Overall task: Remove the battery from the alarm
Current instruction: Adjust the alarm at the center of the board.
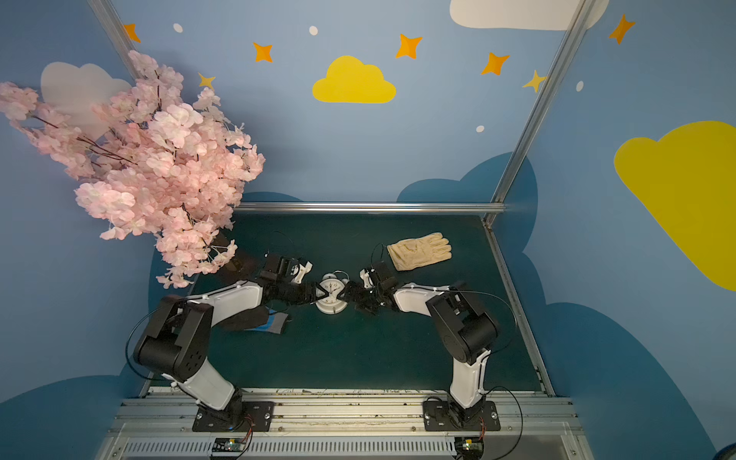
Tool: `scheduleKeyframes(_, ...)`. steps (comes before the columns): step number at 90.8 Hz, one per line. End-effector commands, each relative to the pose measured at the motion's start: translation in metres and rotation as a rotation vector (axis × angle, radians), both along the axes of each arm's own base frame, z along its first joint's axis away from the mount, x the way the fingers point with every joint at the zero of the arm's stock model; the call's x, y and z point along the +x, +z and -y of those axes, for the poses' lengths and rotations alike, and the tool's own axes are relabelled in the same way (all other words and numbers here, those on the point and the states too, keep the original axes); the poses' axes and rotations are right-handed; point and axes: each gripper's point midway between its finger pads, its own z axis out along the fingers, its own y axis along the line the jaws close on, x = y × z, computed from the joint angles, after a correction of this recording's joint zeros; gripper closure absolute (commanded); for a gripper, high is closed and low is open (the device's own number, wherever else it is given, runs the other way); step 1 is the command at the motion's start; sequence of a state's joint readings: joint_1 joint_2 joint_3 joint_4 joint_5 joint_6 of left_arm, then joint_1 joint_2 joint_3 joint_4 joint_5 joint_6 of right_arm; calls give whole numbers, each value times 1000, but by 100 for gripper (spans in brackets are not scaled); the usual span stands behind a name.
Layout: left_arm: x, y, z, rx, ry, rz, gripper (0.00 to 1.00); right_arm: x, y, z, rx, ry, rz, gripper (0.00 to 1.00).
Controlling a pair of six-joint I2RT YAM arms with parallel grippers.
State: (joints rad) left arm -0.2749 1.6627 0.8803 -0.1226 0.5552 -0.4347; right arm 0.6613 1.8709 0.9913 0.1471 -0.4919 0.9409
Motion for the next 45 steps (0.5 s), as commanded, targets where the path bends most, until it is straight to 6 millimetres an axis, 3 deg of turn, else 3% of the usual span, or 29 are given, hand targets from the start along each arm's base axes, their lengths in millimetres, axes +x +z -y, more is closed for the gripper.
scheduleKeyframes(1, -13, 2, 9, -65, -41, -45, 35, 10, 8, -16, 88, -24, -12, 9)
scheduleKeyframes(16, -24, 10, 28, -127, -76, -38, 35, 15, 6, -20, 113, -20, -6, 9)
scheduleKeyframes(31, -27, 2, 42, -151, -60, -71, 34, 20, 9, -24, 141, -5, -1, 10)
scheduleKeyframes(45, -31, 9, 68, -175, -80, -30, 28, 19, 4, 1, -11, 23, 11, 9)
